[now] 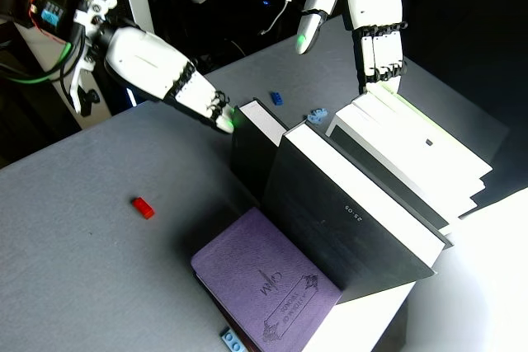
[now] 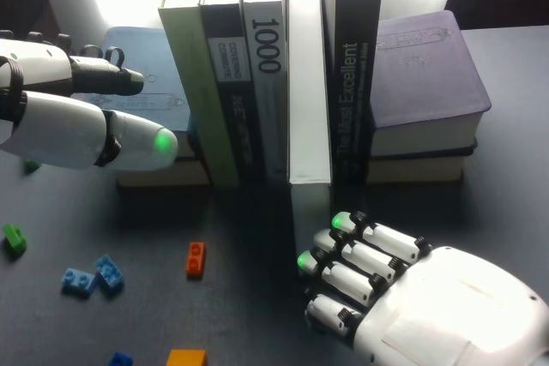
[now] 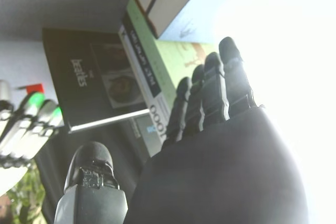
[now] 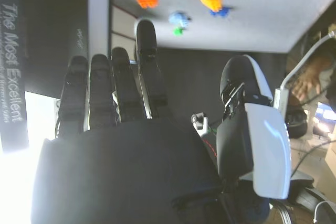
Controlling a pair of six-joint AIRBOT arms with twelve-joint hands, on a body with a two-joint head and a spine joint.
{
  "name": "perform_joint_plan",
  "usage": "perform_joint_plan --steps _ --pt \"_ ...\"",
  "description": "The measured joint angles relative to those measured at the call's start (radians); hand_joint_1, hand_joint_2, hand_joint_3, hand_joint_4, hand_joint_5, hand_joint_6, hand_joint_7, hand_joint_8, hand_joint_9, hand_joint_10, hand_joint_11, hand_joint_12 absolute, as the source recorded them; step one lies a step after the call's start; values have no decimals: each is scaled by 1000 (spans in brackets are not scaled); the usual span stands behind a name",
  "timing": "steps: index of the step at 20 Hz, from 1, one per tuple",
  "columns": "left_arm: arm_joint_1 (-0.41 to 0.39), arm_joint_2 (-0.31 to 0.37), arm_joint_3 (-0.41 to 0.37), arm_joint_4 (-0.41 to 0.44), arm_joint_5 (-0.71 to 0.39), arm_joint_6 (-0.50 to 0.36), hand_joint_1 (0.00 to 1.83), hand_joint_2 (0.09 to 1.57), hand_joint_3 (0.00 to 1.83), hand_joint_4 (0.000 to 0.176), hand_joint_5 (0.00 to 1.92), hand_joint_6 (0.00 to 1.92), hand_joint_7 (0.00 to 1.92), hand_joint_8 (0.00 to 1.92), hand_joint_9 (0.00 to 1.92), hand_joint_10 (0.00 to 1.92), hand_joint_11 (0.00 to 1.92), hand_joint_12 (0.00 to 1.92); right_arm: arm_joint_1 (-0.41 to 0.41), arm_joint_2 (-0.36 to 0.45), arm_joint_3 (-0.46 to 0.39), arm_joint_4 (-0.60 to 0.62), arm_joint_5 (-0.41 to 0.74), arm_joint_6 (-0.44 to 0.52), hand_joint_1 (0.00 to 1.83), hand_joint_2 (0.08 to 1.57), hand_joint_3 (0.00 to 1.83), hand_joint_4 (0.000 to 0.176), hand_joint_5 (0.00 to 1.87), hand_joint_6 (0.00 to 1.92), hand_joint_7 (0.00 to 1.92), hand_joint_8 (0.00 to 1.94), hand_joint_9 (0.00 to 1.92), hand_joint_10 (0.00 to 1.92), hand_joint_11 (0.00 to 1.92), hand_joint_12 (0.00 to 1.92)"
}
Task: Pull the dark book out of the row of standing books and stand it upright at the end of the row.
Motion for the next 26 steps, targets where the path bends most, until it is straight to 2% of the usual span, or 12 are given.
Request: perform_joint_plan --steps 3,5,8,10,11,13,14,15,18,19,22,26 --pt "0 3 0 0 -1 0 0 1090 4 0 50 6 62 3 74 1 0 394 14 50 -59 -2 52 -6 0 1141 0 0 281 702 64 1 0 0 0 0" --pt "0 4 0 1 0 0 0 1106 8 0 23 0 33 1 47 5 0 299 14 88 -84 0 78 -8 0 1148 0 0 331 720 118 22 0 0 0 0" --pt "0 5 0 1 -1 0 0 1100 2 9 135 8 182 10 199 11 93 457 26 166 -110 13 127 2 0 1134 0 0 376 695 271 63 76 33 0 0" --pt "0 5 0 0 -2 0 0 1141 5 10 218 8 259 10 275 14 134 519 36 212 -116 14 166 1 0 1152 1 0 449 688 400 53 163 86 0 302" --pt "0 5 0 0 -2 0 0 1158 3 25 266 4 333 6 353 13 188 582 38 233 -117 21 190 -5 0 1160 3 0 444 694 463 66 256 157 0 673" --pt "0 5 0 1 -2 0 0 1193 2 28 349 5 489 9 500 15 306 655 52 259 -125 48 235 -6 0 1150 0 0 405 797 604 134 260 897 0 1502" --pt "0 5 1 0 -3 0 0 1196 2 28 361 5 508 9 519 16 321 661 72 278 -125 54 250 -6 0 1148 0 0 390 838 611 178 227 1078 0 1633" --pt "0 5 1 0 -2 0 0 1220 1 4 505 9 665 9 694 40 414 808 90 307 -125 42 263 2 0 1168 5 0 404 952 602 630 336 1347 0 1863" --pt "0 5 1 1 -5 0 7 1280 1 0 797 15 955 38 974 126 537 1151 119 380 -123 43 259 52 0 1191 7 0 608 1249 652 1426 540 1848 369 1921" --pt "0 5 0 1 -4 0 55 1282 0 0 930 21 1093 51 1024 329 601 1188 129 401 -119 54 233 53 0 1190 5 0 665 1349 729 1562 622 1906 460 1921" --pt "0 5 0 0 -10 0 139 1278 2 0 1097 10 1250 101 929 923 656 1326 158 447 -110 57 164 46 0 1197 5 0 680 1497 768 1675 684 1921 511 1921" --pt "0 5 0 1 -9 0 172 1283 0 0 1089 1 1176 255 874 1049 660 1373 174 482 -63 -19 103 97 0 1213 6 0 642 1566 713 1681 645 1921 497 1921"
